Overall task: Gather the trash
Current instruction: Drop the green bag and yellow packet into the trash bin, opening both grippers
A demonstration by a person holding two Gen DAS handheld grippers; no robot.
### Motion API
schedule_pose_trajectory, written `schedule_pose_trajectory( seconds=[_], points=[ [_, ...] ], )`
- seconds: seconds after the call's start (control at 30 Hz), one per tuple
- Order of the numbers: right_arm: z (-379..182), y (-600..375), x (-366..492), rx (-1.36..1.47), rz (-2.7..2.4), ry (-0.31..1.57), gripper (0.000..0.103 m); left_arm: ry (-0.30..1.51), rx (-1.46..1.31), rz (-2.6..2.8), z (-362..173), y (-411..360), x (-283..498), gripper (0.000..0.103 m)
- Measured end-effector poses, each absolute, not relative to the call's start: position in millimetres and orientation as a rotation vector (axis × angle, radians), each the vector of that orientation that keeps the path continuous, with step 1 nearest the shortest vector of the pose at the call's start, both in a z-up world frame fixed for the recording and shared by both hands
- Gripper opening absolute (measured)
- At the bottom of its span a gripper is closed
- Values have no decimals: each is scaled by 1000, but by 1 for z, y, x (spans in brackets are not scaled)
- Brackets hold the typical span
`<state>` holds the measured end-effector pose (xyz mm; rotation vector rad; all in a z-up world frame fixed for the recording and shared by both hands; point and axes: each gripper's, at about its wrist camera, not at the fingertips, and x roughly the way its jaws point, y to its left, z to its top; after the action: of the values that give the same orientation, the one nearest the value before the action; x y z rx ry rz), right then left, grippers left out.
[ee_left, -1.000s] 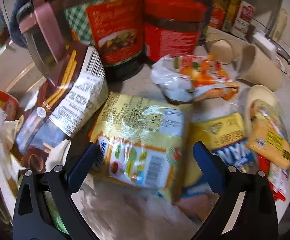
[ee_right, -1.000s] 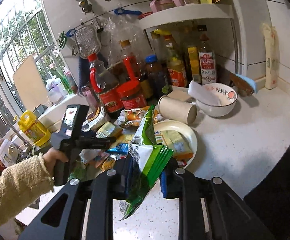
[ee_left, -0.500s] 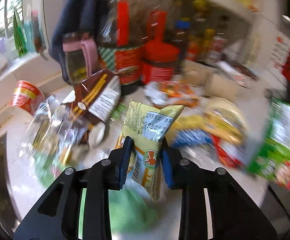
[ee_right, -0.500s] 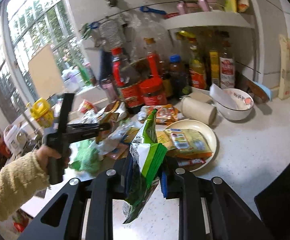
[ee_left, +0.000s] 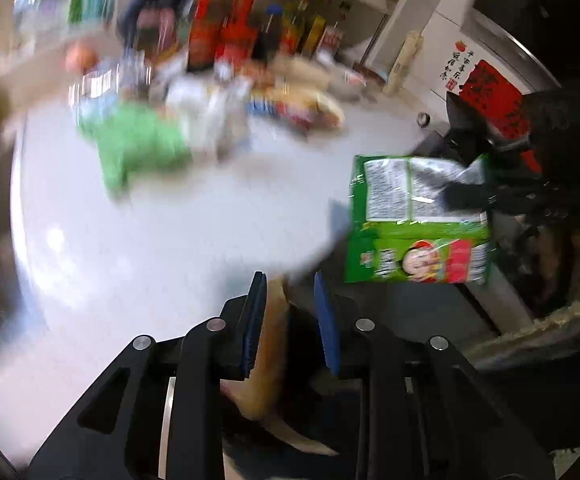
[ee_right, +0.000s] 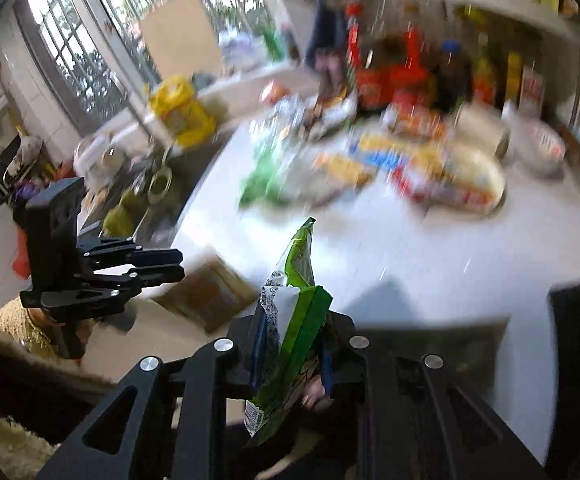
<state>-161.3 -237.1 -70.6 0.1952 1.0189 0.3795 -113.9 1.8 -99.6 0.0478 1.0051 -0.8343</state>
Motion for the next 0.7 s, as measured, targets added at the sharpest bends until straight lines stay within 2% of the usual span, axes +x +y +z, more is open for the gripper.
schedule_pose_trajectory(
  seconds=[0.13,0.23,0.3,0.37,0.4,0.43,0.47,0.5,0.53,0.7],
  points=[
    [-129,-223,-170,176,368,1138,21,1093,45,-858,-149,3,-140,25],
    [-192,-215,-167,152,337,1209,22,1152,41,-846,-205,-1,-134,25],
    [-231,-209,-162,119,299,1246,30,1215,26,-787,-245,-1,-124,25],
    [-260,-210,-157,151,247,1274,97,1236,35,-757,-258,0,-120,25],
    [-266,-210,-157,138,221,1262,94,1231,37,-741,-259,2,-120,29],
    [-272,-210,-156,126,217,1279,97,1218,52,-717,-257,4,-119,51],
    [-276,-210,-155,102,190,1303,98,1202,67,-690,-252,5,-119,85],
    [-276,-212,-154,91,173,1314,98,1185,80,-665,-245,7,-119,91],
    [-268,-214,-155,107,194,1303,98,1167,69,-677,-234,10,-120,91],
    [-157,-219,-162,90,283,1063,98,1029,72,-716,-160,14,-125,96]
  ],
)
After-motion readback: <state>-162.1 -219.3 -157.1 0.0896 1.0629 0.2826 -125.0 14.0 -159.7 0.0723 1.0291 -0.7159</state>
